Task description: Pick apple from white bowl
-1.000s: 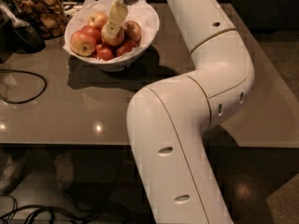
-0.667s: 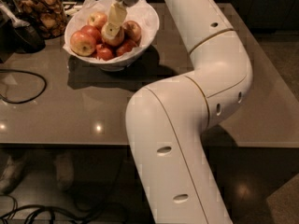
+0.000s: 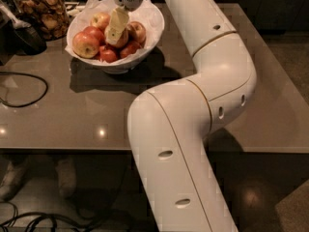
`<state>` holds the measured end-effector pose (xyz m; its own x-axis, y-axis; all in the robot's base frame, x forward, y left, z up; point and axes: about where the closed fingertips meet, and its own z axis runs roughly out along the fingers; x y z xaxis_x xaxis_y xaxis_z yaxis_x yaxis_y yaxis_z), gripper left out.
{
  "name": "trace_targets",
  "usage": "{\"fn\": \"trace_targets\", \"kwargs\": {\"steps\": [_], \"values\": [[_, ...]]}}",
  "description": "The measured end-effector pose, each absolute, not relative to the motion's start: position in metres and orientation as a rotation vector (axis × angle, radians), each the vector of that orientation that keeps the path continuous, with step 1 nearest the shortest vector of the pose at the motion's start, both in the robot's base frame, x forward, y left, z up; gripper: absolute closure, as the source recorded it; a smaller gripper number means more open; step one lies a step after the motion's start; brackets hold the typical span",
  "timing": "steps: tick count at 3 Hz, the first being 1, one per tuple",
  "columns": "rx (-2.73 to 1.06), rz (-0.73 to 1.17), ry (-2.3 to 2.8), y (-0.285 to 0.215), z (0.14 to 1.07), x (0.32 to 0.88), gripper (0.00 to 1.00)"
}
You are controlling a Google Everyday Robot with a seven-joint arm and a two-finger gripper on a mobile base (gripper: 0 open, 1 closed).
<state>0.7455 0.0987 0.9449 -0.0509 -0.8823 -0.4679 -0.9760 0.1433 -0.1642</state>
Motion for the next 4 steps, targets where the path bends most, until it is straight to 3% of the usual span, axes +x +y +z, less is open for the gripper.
{"fn": "trace_targets", "kwargs": {"steps": [4], "values": [[-1.778, 0.385, 1.959, 0.098, 0.914, 0.751, 0.28]]}}
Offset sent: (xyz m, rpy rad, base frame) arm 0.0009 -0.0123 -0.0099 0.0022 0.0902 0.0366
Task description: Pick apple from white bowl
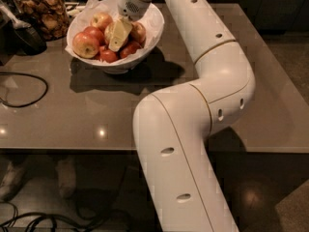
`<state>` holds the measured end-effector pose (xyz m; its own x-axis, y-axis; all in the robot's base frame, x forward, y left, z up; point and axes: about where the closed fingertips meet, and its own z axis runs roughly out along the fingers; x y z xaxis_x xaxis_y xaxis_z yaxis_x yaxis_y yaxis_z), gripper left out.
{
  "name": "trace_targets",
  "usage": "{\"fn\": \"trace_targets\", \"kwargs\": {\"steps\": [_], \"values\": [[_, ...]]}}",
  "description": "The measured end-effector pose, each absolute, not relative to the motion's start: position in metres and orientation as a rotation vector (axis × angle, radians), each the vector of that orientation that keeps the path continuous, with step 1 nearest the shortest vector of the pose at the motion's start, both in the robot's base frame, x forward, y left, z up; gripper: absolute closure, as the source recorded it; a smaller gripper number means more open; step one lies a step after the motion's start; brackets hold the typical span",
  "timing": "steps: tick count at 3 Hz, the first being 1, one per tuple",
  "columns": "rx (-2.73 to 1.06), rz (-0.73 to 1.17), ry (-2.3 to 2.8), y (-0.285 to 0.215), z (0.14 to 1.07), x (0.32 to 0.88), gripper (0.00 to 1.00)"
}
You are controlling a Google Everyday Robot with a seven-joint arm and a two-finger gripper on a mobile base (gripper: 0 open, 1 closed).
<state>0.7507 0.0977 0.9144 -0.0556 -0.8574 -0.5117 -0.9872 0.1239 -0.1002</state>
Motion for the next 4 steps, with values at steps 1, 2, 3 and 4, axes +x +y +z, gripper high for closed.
{"fn": "trace_targets", "kwargs": {"steps": [1, 2, 3, 4], "values": [[-1.764, 0.382, 1.949, 0.103, 0.9131, 0.7561, 0.46], [-1.754, 0.381, 1.942, 0.1075, 0.911, 0.7604, 0.7], [-1.753, 0.381, 1.942, 0.1076, 0.9109, 0.7605, 0.92], [-1.753, 0.381, 1.942, 0.1076, 0.9109, 0.7605, 1.0]]}}
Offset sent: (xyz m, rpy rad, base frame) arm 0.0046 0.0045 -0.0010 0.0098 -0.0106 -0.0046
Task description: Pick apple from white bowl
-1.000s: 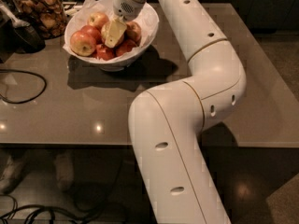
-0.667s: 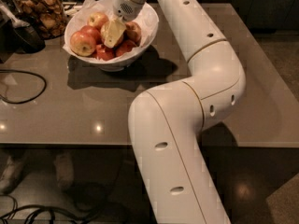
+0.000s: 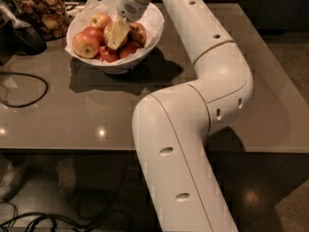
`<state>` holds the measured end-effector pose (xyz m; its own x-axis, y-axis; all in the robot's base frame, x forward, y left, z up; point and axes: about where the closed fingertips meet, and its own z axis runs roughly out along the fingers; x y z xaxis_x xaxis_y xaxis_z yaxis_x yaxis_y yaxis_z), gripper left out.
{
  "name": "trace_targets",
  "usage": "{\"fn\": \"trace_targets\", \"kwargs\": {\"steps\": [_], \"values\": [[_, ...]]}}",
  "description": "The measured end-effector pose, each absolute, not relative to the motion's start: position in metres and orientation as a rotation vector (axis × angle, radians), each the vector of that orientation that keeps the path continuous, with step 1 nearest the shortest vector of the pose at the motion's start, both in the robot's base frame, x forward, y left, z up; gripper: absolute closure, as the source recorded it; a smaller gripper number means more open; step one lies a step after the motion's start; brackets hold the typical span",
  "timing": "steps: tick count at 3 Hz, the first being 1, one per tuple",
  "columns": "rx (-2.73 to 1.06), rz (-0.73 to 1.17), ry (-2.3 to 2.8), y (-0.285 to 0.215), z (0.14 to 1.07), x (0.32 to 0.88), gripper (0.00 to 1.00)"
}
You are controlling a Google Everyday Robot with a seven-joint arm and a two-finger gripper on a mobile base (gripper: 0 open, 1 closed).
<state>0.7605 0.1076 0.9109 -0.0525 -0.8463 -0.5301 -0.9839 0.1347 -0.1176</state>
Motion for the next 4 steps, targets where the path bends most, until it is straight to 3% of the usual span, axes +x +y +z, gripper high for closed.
{"fn": "trace_targets", "kwargs": {"steps": [2, 4], "values": [[-1.732, 0.364, 1.843, 0.115, 0.967, 0.746, 1.0], [-1.783, 0.469, 1.667, 0.13, 1.013, 0.711, 1.0]]}}
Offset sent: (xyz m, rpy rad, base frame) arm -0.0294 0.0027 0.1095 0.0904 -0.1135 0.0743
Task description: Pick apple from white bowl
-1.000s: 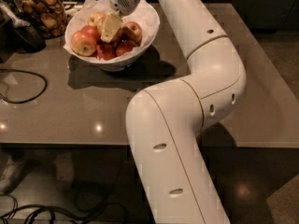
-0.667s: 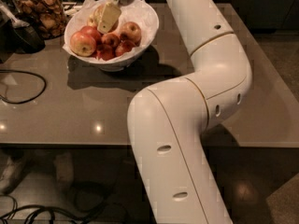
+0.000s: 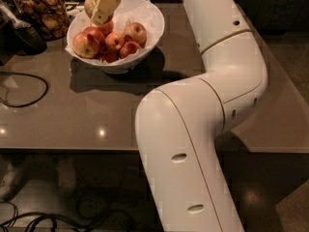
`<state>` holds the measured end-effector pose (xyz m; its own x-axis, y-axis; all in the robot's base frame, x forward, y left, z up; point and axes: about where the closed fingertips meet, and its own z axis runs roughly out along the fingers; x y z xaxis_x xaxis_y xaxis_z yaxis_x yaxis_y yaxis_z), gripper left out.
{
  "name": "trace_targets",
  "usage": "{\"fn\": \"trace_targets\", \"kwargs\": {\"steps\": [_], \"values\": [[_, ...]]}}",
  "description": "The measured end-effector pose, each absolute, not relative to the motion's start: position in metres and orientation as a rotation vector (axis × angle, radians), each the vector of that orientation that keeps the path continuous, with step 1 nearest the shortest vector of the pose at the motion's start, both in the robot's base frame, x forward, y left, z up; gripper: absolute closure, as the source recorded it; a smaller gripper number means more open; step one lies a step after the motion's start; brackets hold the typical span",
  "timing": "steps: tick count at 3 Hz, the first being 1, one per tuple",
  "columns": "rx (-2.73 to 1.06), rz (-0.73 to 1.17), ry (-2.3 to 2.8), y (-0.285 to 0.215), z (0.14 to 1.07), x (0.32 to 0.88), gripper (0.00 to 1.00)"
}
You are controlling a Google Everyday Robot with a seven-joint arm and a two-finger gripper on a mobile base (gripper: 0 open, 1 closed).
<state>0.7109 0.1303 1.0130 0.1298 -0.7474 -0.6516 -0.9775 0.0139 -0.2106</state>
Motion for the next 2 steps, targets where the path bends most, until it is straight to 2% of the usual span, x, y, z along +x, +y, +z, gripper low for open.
{"fn": "trace_targets", "kwargs": {"steps": [2], "values": [[-1.76, 0.581, 1.583, 0.131, 1.052, 0.678, 1.0]]}}
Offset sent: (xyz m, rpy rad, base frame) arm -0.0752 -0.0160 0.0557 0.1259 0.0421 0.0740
